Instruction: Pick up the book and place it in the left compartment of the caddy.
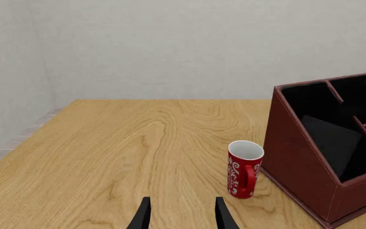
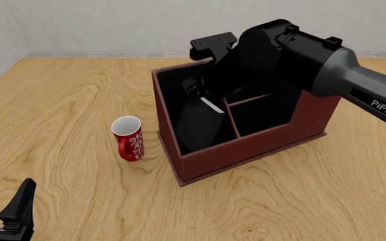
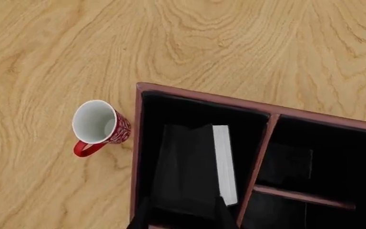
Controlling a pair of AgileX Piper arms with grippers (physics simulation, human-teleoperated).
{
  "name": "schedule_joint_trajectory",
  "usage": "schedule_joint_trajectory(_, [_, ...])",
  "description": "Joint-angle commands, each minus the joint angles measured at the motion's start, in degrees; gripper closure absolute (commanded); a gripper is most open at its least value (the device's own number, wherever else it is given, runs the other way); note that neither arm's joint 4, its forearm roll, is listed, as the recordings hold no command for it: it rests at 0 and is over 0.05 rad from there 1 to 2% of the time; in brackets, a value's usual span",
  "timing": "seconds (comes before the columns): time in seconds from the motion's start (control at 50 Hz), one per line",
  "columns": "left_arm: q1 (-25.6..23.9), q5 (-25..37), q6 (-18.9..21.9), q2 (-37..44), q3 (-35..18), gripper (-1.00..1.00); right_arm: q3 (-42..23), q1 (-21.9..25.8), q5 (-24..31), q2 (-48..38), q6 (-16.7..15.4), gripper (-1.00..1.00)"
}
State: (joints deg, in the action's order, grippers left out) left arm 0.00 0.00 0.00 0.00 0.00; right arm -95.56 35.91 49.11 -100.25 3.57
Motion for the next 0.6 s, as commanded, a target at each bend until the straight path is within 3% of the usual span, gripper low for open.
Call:
schedule_joint_trajectory(0.02, [0.0,0.0,0.0,0.0,0.0,-1.0,-0.96,-0.28,2.57,2.53,-1.25,-1.0])
schedule_joint_trajectory(0.32, [0.0,0.0,0.0,0.0,0.0,-1.0,-0.97,-0.11,5.01,6.51,-1.89,-1.0])
schedule_joint_trajectory(0.6, [0.0,0.0,0.0,0.0,0.0,-1.0,3.14,0.84,4.65,12.33,-1.89,-1.0])
